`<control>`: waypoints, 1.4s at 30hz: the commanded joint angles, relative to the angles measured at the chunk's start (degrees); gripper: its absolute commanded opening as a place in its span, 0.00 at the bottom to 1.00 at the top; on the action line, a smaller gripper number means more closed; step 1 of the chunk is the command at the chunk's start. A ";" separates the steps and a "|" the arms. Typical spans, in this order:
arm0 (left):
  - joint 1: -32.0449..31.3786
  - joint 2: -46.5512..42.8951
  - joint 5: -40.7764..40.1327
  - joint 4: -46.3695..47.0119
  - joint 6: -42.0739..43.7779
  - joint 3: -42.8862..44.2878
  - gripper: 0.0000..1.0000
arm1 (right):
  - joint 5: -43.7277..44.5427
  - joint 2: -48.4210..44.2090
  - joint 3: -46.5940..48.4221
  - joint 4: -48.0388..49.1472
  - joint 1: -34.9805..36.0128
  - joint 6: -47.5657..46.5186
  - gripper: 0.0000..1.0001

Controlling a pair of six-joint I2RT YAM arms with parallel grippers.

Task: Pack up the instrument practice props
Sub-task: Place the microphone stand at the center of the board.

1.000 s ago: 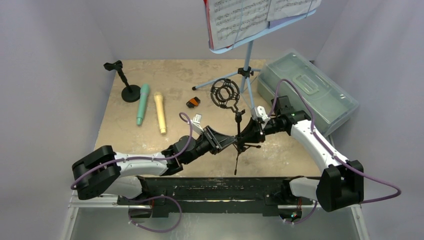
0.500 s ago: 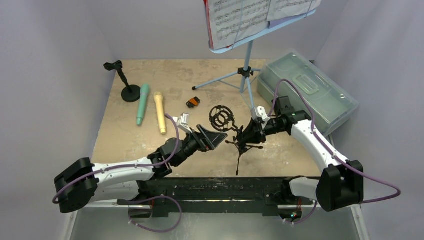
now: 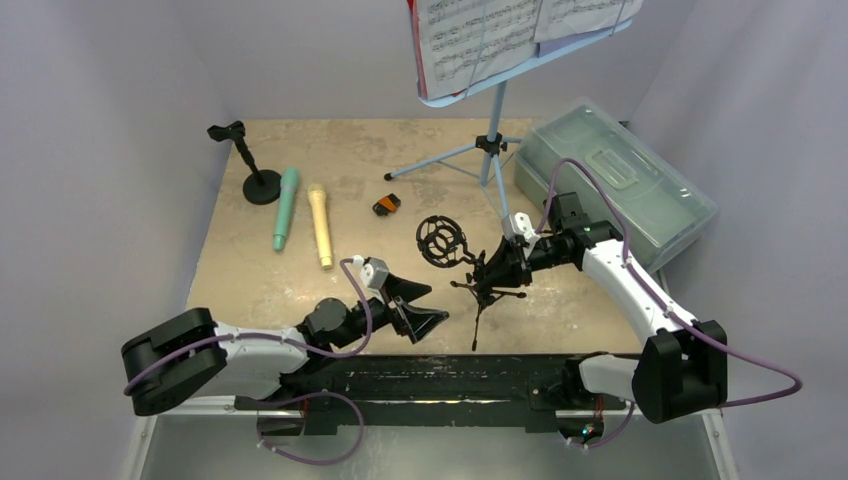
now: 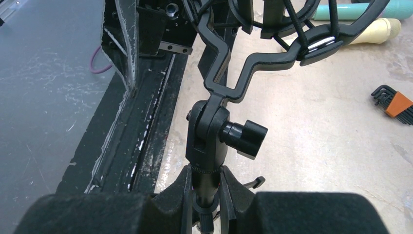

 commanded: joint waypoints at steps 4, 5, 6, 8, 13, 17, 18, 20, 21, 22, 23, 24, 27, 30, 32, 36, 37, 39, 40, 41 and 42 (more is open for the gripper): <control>-0.42 8.14 5.98 11.39 15.19 7.29 0.90 | -2.91 -0.07 1.25 0.47 -0.10 -0.30 0.00; -0.44 9.45 6.15 13.06 15.81 7.81 0.90 | -2.91 -0.12 1.25 0.47 -0.04 -0.29 0.00; -0.44 10.70 6.20 15.04 16.41 7.97 0.90 | -2.91 -0.08 1.25 0.47 -0.05 -0.22 0.00; -0.44 13.23 6.13 19.33 17.15 7.94 0.90 | -2.91 -0.01 1.25 0.54 -0.07 -0.21 0.00; -0.44 18.57 5.09 29.90 17.77 7.65 0.90 | -2.83 0.19 1.25 0.51 -0.03 -0.19 0.00; -0.51 22.64 4.45 36.52 17.78 7.56 0.90 | -2.82 0.27 1.26 0.56 -0.03 -0.19 0.00; -0.53 23.12 4.34 36.97 17.77 7.77 0.90 | -2.82 0.28 1.27 0.56 -0.03 -0.23 0.00; -0.53 23.76 4.43 36.69 18.35 8.57 0.90 | -2.84 0.36 1.29 0.56 -0.03 -0.19 0.00; -0.60 24.10 4.53 36.99 18.49 8.76 0.90 | -2.86 0.36 1.25 0.56 -0.03 -0.19 0.00; -0.61 24.27 4.38 36.99 18.70 9.10 0.90 | -2.87 0.36 1.25 0.56 -0.04 -0.19 0.00; -0.62 24.43 4.37 36.98 19.03 9.26 0.90 | -2.90 0.36 1.25 0.56 -0.03 -0.19 0.00; -0.62 24.58 4.22 36.99 19.31 9.42 0.90 | -2.91 0.36 1.25 0.56 -0.03 -0.19 0.00; -0.62 24.79 4.10 36.88 20.50 10.20 0.91 | -2.91 0.53 1.25 0.56 -0.06 -0.19 0.00; -0.62 25.50 4.54 36.25 21.53 11.62 0.91 | -2.99 0.62 1.25 0.49 -0.02 -0.21 0.00; -0.62 26.17 5.13 35.79 21.93 12.97 0.90 | -3.00 0.55 1.22 0.47 -0.04 -0.19 0.00; -0.62 27.70 6.42 35.75 22.28 15.43 0.84 | -3.08 0.30 1.25 0.38 -0.03 -0.21 0.00; -0.62 28.04 6.54 35.90 22.30 15.74 0.83 | -3.08 0.28 1.25 0.38 -0.01 -0.19 0.00; -0.62 28.47 6.50 36.38 22.63 16.30 0.80 | -3.08 0.28 1.25 0.38 -0.05 -0.25 0.00; -0.62 28.58 6.43 36.64 22.91 16.43 0.79 | -3.16 0.28 1.25 0.38 -0.03 -0.27 0.00; -0.62 28.59 6.28 36.92 23.26 16.63 0.78 | -3.17 0.28 1.25 0.32 -0.03 -0.28 0.00; -0.62 28.49 6.15 36.99 23.66 16.84 0.78 | -3.17 0.28 1.25 0.30 -0.03 -0.39 0.00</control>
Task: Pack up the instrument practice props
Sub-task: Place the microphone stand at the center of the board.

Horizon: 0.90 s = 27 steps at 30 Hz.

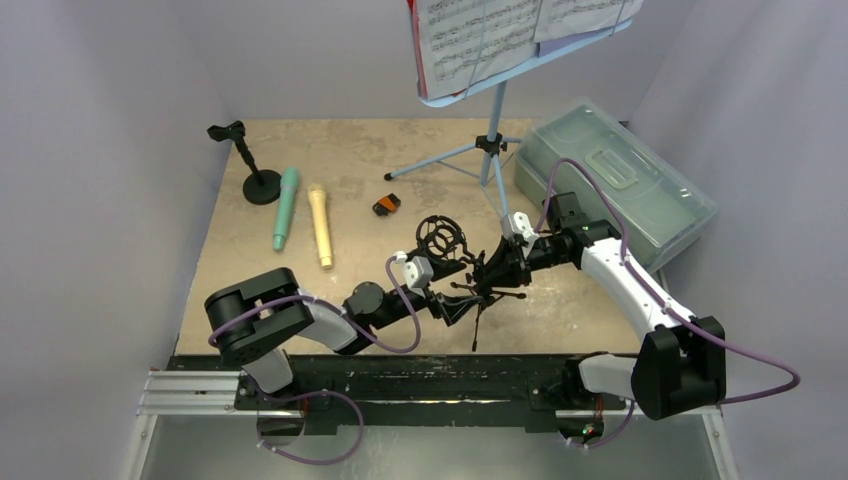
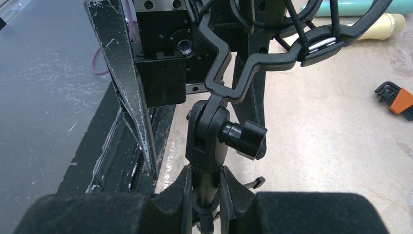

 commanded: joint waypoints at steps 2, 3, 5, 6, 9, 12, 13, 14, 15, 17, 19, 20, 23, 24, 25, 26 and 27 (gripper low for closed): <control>-0.35 -0.05 0.67 16.93 3.05 2.19 0.77 | -3.19 -0.62 1.25 0.23 -0.04 -0.39 0.00; -0.35 -0.37 0.54 16.94 3.50 2.25 0.76 | -3.19 -0.62 1.32 0.19 -0.04 -0.45 0.00; -0.35 -1.11 0.24 16.88 4.32 2.23 0.76 | -3.19 -0.62 1.34 0.11 -0.04 -0.47 0.00; -0.35 -1.58 0.12 16.86 4.67 2.05 0.76 | -3.19 -0.62 1.34 0.10 -0.04 -0.55 0.00; -0.33 -3.46 -0.58 16.98 5.49 1.01 0.76 | -3.19 -0.62 1.34 0.08 -0.03 -0.61 0.00; -0.35 -4.51 -1.16 16.94 6.05 0.58 0.76 | -3.19 -0.47 1.34 0.10 -0.04 -0.67 0.00; -0.35 -4.80 -1.31 16.93 6.10 0.59 0.76 | -3.19 -0.45 1.30 0.10 -0.03 -0.65 0.00; -0.35 -4.86 -1.36 16.92 6.11 0.81 0.75 | -3.19 -0.47 1.28 0.08 -0.01 -0.65 0.00; -0.35 -4.83 -1.32 16.92 6.11 1.10 0.75 | -3.19 -0.51 1.25 0.09 -0.01 -0.67 0.00; -0.35 -4.43 -1.20 16.85 5.98 1.86 0.71 | -3.20 -0.53 1.25 0.09 -0.03 -0.64 0.00; -0.35 -3.69 -0.68 16.75 5.92 2.77 0.68 | -3.19 -0.53 1.25 0.04 -0.04 -0.61 0.00; -0.31 -3.32 -0.36 16.72 5.82 3.23 0.66 | -3.19 -0.53 1.26 0.01 0.03 -0.60 0.00; -0.33 -2.25 0.48 16.56 5.44 4.13 0.61 | -3.28 -0.53 1.25 0.01 -0.04 -0.67 0.00; -0.33 -1.95 0.67 16.74 5.27 4.40 0.60 | -3.28 -0.55 1.29 0.01 -0.02 -0.58 0.00; -0.35 -1.68 0.86 16.84 5.15 4.64 0.59 | -3.28 -0.53 1.29 0.01 -0.07 -0.64 0.00; -0.30 -1.44 1.03 16.92 5.07 4.95 0.57 | -3.28 -0.47 1.25 0.01 -0.05 -0.67 0.00; -0.32 -1.18 1.42 16.81 5.06 5.37 0.56 | -3.28 -0.45 1.27 0.05 -0.01 -0.66 0.00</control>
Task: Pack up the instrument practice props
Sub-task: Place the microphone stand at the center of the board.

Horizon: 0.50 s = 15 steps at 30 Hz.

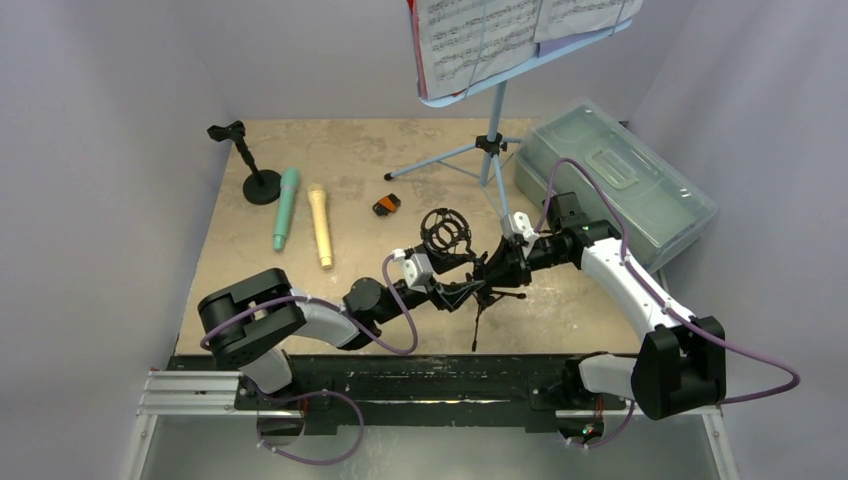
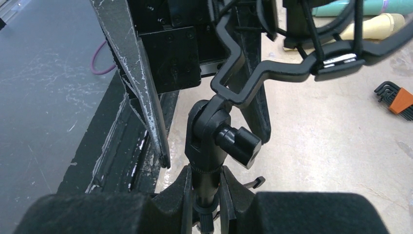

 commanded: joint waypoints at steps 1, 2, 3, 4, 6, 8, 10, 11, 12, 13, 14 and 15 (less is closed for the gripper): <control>-0.35 1.40 2.06 15.66 0.05 3.01 0.54 | -3.26 -0.49 1.33 0.06 -0.03 -0.65 0.00; -0.30 1.58 2.36 15.43 0.01 3.45 0.52 | -3.26 -0.53 1.34 0.04 -0.03 -0.63 0.00; -0.32 1.82 2.63 14.97 -0.01 3.94 0.50 | -3.26 -0.53 1.36 0.03 0.03 -0.63 0.00; -0.35 2.00 2.90 14.61 -0.06 4.27 0.48 | -3.26 -0.53 1.30 0.03 0.02 -0.63 0.00; -0.27 2.45 3.30 14.12 -0.02 4.81 0.45 | -3.26 -0.53 1.36 0.03 0.00 -0.67 0.00; -0.27 2.83 3.41 13.98 -0.01 4.97 0.41 | -3.26 -0.53 1.36 0.03 -0.09 -0.63 0.00; -0.27 3.11 3.51 13.51 0.01 5.07 0.38 | -3.26 -0.53 1.36 0.03 -0.02 -0.63 0.00; -0.27 3.13 3.59 12.94 0.00 5.13 0.37 | -3.26 -0.53 1.41 0.03 -0.03 -0.65 0.00; -0.27 3.13 3.68 12.39 -0.02 5.28 0.35 | -3.26 -0.53 1.39 0.03 -0.04 -0.65 0.00; -0.27 3.13 3.87 11.73 -0.04 5.45 0.33 | -3.26 -0.53 1.38 0.03 -0.05 -0.65 0.00; -0.27 3.01 4.06 10.98 0.00 5.58 0.26 | -3.26 -0.53 1.36 0.03 -0.03 -0.63 0.00; -0.27 2.90 4.12 10.23 -0.06 5.73 0.18 | -3.26 -0.53 1.36 0.03 -0.02 -0.65 0.00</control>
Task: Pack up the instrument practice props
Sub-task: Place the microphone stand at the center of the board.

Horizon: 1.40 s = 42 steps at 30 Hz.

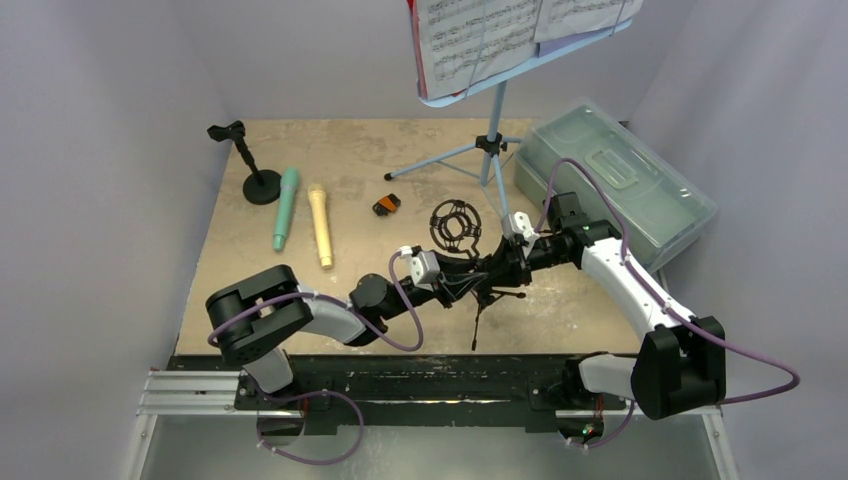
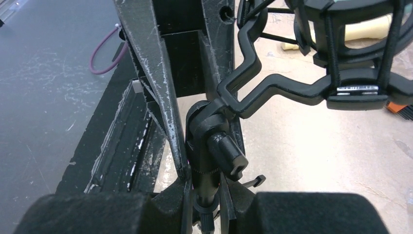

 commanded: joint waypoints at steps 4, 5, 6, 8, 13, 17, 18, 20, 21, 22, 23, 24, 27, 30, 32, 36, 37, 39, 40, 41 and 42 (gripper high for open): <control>-0.27 -1.21 0.14 7.00 -0.53 2.05 0.00 | -3.41 -0.58 1.36 0.13 0.04 -0.46 0.00; -0.27 -1.73 -0.67 6.46 -0.54 1.87 0.00 | -3.41 -0.56 1.30 0.32 0.02 -0.32 0.01; -0.27 -2.48 -1.57 5.84 -0.53 1.69 0.00 | -3.41 -0.57 1.26 0.58 0.08 0.17 0.03; -0.27 -4.13 -3.57 4.19 -0.28 1.38 0.00 | -3.41 -0.57 1.05 1.34 0.02 1.15 0.13; -0.27 -8.96 -5.75 -1.09 2.28 1.59 0.00 | -3.36 -0.73 0.78 1.72 0.02 1.68 0.47; -0.14 -12.88 -7.18 -5.54 4.74 0.97 0.00 | -3.26 -1.11 0.73 1.68 0.01 1.52 0.68; 0.05 -13.74 -7.39 -6.14 5.17 0.61 0.00 | -3.17 -1.14 0.77 1.58 0.02 1.38 0.71; 0.49 -15.62 -7.86 -7.37 5.75 -0.20 0.00 | -2.94 -1.19 0.85 1.11 -0.06 0.76 0.77; 0.71 -16.49 -7.89 -8.20 6.09 -0.57 0.00 | -2.77 -1.19 1.00 0.91 0.01 0.56 0.80; 0.90 -17.33 -7.90 -9.32 6.44 -0.78 0.00 | -2.53 -1.26 1.11 0.79 0.02 0.45 0.82; 1.02 -18.04 -7.90 -10.55 6.85 -0.90 0.00 | -2.27 -1.40 1.14 0.64 0.02 0.38 0.84; 1.09 -18.75 -7.90 -12.05 7.20 -0.93 0.00 | -1.90 -1.56 1.28 0.59 0.02 0.36 0.86; 1.23 -20.09 -7.81 -16.95 8.32 -0.25 0.00 | -0.43 -2.01 1.79 0.26 -0.13 0.36 0.91; 1.21 -20.53 -7.00 -23.16 10.87 1.31 0.00 | 1.05 -2.31 2.48 0.16 -0.88 1.00 0.93; 1.23 -20.07 -5.85 -27.43 11.94 2.75 0.00 | 1.61 -2.48 2.70 0.59 -1.52 1.99 0.94; 1.15 -16.67 -2.23 -31.61 12.68 5.56 0.00 | 4.04 -3.17 3.49 0.58 -2.94 2.51 0.94; 1.14 -15.23 -1.85 -31.90 12.74 6.29 0.00 | 4.40 -3.48 3.67 0.66 -3.42 2.81 0.94; 1.07 -13.48 -1.46 -31.90 12.79 6.87 0.00 | 4.22 -3.80 3.67 0.63 -4.53 3.22 0.95; 1.06 -12.73 -1.80 -31.83 12.83 6.89 0.01 | 4.01 -3.90 3.63 0.59 -4.85 3.21 0.95; 1.05 -12.16 -2.36 -31.73 12.83 6.82 0.05 | 3.90 -3.99 3.55 0.58 -5.05 3.23 0.95; 1.07 -11.77 -2.90 -31.57 12.77 6.55 0.10 | 3.88 -4.00 3.58 0.58 -5.13 3.26 0.95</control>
